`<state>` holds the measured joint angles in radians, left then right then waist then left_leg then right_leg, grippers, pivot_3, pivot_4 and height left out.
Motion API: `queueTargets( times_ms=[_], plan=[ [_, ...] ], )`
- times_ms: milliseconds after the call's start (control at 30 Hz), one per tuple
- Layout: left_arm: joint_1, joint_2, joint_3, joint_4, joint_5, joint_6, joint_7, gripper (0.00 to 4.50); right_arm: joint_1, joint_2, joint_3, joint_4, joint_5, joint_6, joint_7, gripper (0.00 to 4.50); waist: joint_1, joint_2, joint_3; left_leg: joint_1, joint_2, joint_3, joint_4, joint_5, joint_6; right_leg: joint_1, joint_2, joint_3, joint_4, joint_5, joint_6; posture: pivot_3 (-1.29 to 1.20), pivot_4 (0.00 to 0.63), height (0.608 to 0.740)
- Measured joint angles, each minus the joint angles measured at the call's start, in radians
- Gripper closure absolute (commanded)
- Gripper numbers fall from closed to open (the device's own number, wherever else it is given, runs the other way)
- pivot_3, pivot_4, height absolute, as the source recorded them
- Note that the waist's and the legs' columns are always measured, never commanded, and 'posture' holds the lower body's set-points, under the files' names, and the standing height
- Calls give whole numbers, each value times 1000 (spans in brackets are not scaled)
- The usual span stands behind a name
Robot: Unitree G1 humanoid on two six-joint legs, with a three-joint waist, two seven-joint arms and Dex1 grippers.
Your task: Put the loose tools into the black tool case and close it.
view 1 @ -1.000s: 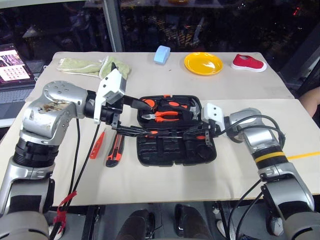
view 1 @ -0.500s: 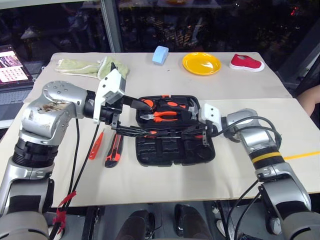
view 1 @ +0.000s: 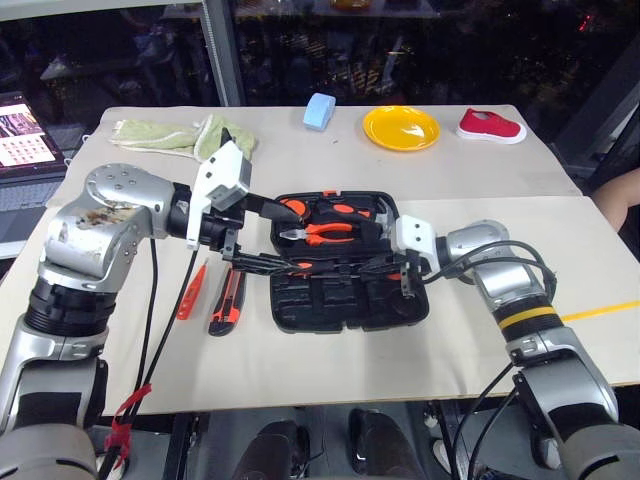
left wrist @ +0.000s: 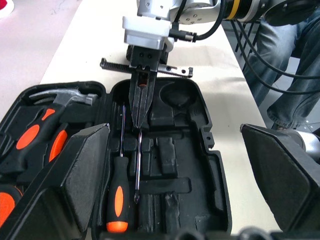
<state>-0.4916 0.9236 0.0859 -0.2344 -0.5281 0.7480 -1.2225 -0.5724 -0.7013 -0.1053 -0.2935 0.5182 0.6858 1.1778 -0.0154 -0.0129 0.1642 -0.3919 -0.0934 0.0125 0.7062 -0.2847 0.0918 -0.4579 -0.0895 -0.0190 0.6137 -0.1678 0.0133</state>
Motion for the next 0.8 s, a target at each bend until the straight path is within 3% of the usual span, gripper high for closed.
queueTargets(
  times_ms=[167,367,467,567,667,800],
  plan=[
    [403,79,354,-156,-29,139,56,0,128,-17,-19,-168,114,66,-45,2020,3,0,0,3,0,1,-4,0,-1,2,0,1,-2,-1,-1,0,150,732],
    [664,83,613,-200,-16,175,63,0,152,-14,-8,-199,140,66,-90,62,25,0,0,11,0,1,-4,-1,-3,7,-2,0,-3,-1,0,0,150,732],
    [700,92,639,-214,-8,175,85,0,152,-13,-3,-204,160,66,-111,62,37,0,0,12,0,1,-4,0,-3,9,-2,-1,-3,-1,-1,0,150,732],
    [655,114,588,-204,-1,195,144,0,147,-11,-2,-208,171,65,-134,62,40,-1,0,11,0,1,-4,0,-3,8,-2,-1,-2,-1,-1,0,150,732],
    [559,148,485,-179,-6,259,203,0,146,-10,0,-216,176,64,-159,62,39,-1,0,11,0,1,-4,0,-3,6,-1,-1,-2,0,-1,0,150,732],
    [282,183,227,-115,-17,452,300,0,166,-11,-18,-266,214,67,-210,62,41,-2,0,8,-1,0,-5,0,-3,4,-1,-2,-1,0,-1,0,150,732]
  ],
)
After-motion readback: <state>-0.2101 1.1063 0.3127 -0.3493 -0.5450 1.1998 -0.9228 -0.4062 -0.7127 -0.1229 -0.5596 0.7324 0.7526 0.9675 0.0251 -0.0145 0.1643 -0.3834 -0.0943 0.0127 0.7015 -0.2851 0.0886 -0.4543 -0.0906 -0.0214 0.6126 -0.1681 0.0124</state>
